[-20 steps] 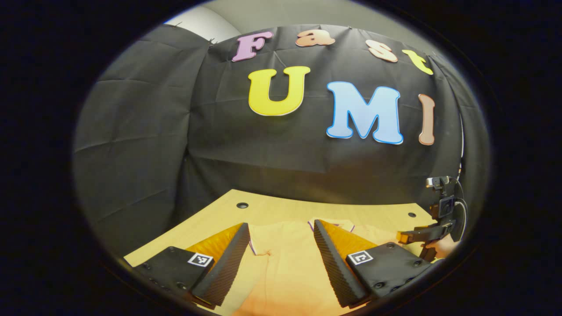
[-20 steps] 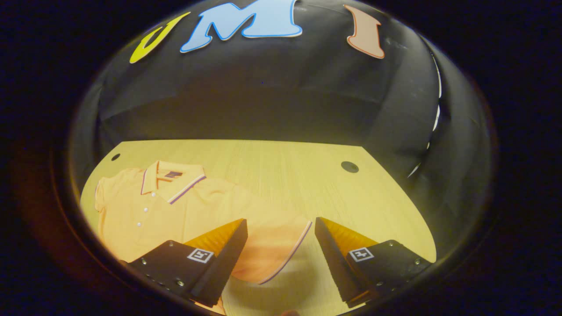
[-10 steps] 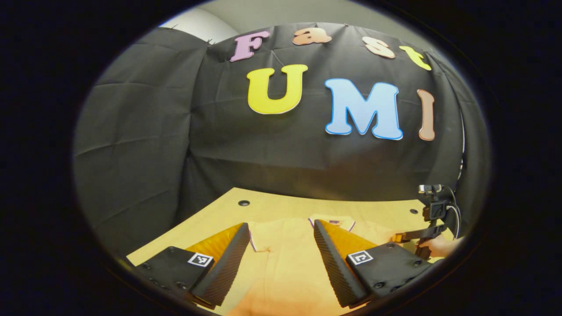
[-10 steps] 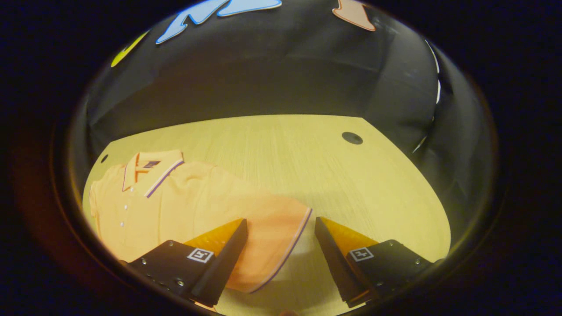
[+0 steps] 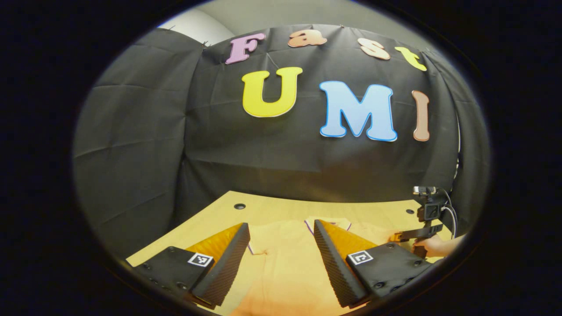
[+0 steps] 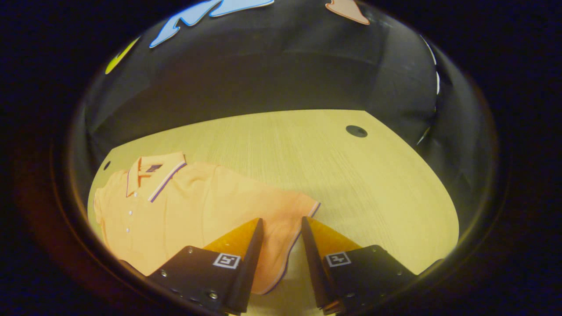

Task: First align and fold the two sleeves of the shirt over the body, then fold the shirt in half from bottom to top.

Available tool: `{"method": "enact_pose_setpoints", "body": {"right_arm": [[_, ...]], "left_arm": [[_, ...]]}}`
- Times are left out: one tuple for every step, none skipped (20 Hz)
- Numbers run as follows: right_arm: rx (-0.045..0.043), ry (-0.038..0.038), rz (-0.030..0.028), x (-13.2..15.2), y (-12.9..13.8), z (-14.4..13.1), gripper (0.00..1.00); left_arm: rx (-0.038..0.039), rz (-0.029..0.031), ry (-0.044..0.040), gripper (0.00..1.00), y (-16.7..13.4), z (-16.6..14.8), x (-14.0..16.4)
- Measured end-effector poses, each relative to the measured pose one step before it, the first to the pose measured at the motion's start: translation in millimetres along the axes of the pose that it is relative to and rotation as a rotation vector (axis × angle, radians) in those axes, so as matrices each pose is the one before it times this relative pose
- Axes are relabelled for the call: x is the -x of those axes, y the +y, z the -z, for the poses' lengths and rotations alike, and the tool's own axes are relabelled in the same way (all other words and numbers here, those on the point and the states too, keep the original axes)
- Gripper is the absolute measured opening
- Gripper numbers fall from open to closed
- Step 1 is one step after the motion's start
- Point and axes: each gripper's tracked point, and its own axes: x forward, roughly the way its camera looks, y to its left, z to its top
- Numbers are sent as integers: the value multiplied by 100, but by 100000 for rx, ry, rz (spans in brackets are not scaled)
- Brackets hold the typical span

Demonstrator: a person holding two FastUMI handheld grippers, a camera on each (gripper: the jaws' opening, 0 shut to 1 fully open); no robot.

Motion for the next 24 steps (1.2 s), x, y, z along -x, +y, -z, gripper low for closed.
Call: {"method": "enact_pose_setpoints", "body": {"right_arm": [[-886,579,-237,19,87,119,51],[-608,276,218,-2,105,-37,36],[10,93,321,85,-80,-31,34],[783,-682,-738,58,84,-184,36],[-1719,1525,-768,413,203,-103,34],[-710,134,1664,-688,137,248,7],[718,31,448,189,16,42,7],[1170,-118,1542,155,19,-267,2],[2537,-457,603,195,48,-128,2],[3091,-2003,990,470,86,-575,2],[2714,-2780,1137,417,250,-763,2],[1721,-2703,-376,590,542,-875,2],[1467,-2278,-600,640,662,-663,2],[1682,-1943,-597,516,552,-684,2],[1848,-1965,-1388,512,725,-596,2],[1806,-2098,-1769,450,857,-680,2],[1763,-1111,-1798,345,845,-402,2],[1301,-454,-1657,389,829,-405,2],[620,-780,-1998,184,994,-339,2],[349,-1071,-1767,149,882,-472,2],[401,-421,-1511,-47,758,-132,2],[537,323,-1375,-76,775,-50,2],[565,595,-974,-74,560,69,2],[350,868,-1034,-112,602,79,2]], "left_arm": [[272,407,-185,96,54,13,60],[182,380,-12,94,69,8,104],[295,363,-27,95,11,92,72],[312,311,35,96,125,39,57],[194,147,126,97,169,111,279],[44,-207,-125,97,330,18,143],[152,-286,-234,97,460,43,250],[192,-276,-153,94,369,-63,166],[75,-449,-275,96,387,-190,105],[-76,-296,-407,96,324,-195,55],[-89,-430,-235,96,448,96,129],[87,-168,-69,94,391,23,1],[387,-212,180,94,199,58,-130],[688,-52,208,95,229,49,-154],[691,39,95,96,113,32,-96],[385,-263,-144,94,247,-79,-92],[255,-308,-252,94,288,41,46],[229,-231,-304,96,216,-56,-116],[246,-208,-107,96,218,-58,-70],[207,-394,95,96,277,75,-8],[282,-396,127,95,71,148,73],[329,-417,67,95,174,49,-53],[212,-449,43,95,241,77,21],[-55,-655,-47,95,186,-49,7]]}}
